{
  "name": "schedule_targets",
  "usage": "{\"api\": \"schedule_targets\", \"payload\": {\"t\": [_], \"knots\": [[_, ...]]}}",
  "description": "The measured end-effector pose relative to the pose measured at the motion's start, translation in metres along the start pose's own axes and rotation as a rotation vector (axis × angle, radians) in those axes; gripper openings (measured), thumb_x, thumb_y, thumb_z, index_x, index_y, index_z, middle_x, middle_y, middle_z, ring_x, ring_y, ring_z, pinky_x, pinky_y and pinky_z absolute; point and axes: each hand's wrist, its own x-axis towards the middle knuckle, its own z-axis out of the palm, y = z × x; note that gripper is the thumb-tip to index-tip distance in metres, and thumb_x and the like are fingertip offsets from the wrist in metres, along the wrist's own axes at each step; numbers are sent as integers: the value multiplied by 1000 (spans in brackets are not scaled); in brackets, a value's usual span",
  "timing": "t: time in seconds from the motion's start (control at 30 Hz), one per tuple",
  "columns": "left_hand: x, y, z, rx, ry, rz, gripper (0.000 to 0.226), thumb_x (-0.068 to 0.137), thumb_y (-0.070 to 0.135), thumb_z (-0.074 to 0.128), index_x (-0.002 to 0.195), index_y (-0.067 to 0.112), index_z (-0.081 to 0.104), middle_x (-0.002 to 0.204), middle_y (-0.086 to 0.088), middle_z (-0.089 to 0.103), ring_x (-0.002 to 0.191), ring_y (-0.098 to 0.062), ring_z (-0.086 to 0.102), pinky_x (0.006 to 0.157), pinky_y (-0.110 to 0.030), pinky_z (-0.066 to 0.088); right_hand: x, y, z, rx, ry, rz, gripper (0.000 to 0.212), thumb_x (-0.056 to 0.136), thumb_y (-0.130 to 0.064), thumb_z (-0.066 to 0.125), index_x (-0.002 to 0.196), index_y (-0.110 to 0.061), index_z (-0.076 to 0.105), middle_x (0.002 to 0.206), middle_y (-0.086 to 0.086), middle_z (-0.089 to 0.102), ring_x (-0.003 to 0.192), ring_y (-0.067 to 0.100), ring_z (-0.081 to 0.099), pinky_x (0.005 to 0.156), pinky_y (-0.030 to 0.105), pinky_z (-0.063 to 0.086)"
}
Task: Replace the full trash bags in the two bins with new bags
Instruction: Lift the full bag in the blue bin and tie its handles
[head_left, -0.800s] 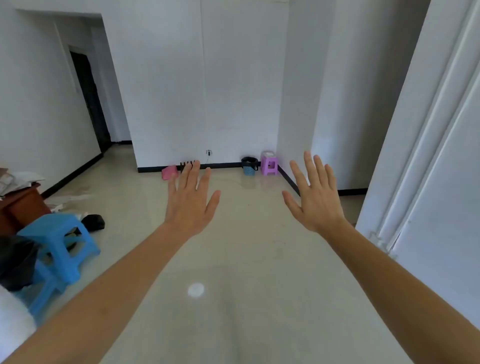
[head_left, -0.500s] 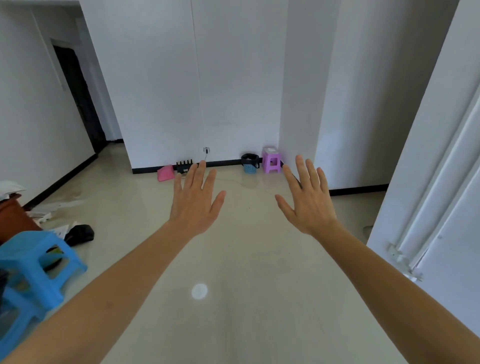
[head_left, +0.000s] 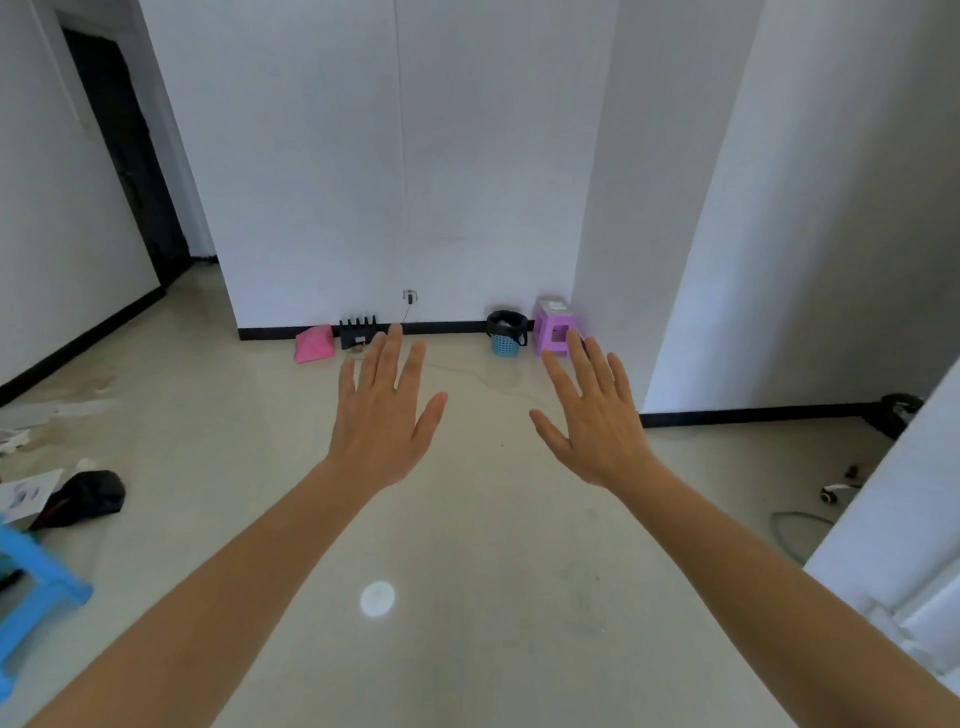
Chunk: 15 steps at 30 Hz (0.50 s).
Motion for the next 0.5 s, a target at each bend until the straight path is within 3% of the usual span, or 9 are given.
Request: {"api": "schedule_targets", "payload": {"t": [0.27,0.37,0.5], "knots": [[197,-63,116,-94,-26,1,67,99,52,28,151,9,30,160,-18,21,146,-36,24,113,-58,27,180,58,92,7,31,45,73,100,-58,30,159,-20,11,166,14,3,153,34,5,124,49,9],[254,-70,180,-102,-42,36,67,99,52,26,152,11,27,161,-16,18,147,-34,22,115,-56,23,232,90,147,15,23,73,74,100,-59,29,160,-23,4,166,14,3,153,34,4,124,50,9],[337,-81,279,-90,-81,73,68,100,53,24,153,11,26,161,-15,18,148,-32,20,115,-56,22,310,133,235,28,3,116,73,100,-59,28,159,-21,9,165,17,8,153,36,7,123,52,12]]}}
